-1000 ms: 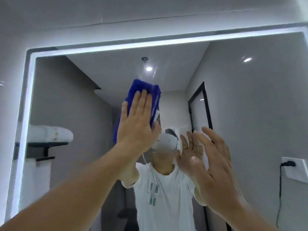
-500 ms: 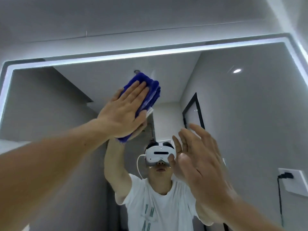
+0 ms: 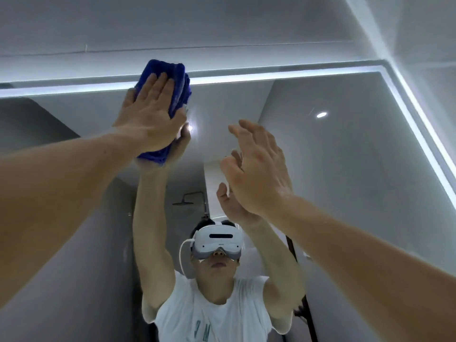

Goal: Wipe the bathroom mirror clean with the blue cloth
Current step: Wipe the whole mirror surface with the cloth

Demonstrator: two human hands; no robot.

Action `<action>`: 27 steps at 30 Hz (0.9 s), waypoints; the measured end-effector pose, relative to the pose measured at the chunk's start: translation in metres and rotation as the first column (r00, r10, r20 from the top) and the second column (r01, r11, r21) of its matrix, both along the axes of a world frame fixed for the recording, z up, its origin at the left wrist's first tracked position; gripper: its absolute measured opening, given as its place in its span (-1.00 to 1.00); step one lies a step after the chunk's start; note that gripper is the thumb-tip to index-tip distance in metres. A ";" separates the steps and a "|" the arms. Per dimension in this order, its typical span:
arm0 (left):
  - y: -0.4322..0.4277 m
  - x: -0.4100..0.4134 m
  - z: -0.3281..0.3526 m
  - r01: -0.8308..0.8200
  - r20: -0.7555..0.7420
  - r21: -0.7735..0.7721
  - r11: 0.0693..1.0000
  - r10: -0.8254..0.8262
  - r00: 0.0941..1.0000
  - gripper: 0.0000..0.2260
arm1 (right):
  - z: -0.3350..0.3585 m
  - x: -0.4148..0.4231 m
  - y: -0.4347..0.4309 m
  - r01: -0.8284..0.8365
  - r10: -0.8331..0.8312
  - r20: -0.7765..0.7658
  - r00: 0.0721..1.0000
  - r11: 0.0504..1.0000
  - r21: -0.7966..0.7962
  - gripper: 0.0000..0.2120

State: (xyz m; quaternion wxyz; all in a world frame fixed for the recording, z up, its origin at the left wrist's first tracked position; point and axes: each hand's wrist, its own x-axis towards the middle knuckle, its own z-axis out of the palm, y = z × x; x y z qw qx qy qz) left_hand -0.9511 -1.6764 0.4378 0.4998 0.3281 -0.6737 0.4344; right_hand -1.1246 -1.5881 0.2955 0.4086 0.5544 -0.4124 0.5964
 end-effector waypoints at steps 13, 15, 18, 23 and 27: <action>-0.001 -0.005 -0.120 -0.101 0.360 -0.104 0.989 0.132 0.924 -0.42 | -0.025 -0.018 0.022 0.047 -0.047 -0.028 0.999 0.999 0.023 -0.48; 0.004 -0.012 -0.077 -0.092 0.319 -0.089 0.992 0.115 0.941 -0.41 | -0.019 -0.019 0.021 0.054 -0.053 -0.042 0.998 0.998 0.017 -0.47; 0.010 -0.028 -0.014 -0.049 0.192 -0.002 0.999 0.049 0.980 -0.40 | -0.007 -0.020 0.019 0.066 -0.067 -0.052 0.996 0.998 -0.011 -0.46; 0.013 -0.040 0.056 -0.051 0.019 0.122 0.991 0.049 0.999 -0.36 | 0.007 -0.022 0.014 0.070 -0.071 -0.061 0.996 0.997 -0.020 -0.44; 0.010 -0.043 0.047 -0.030 -0.019 0.051 0.998 0.031 0.999 -0.37 | 0.005 -0.025 0.018 0.066 -0.069 -0.067 0.995 0.997 -0.050 -0.45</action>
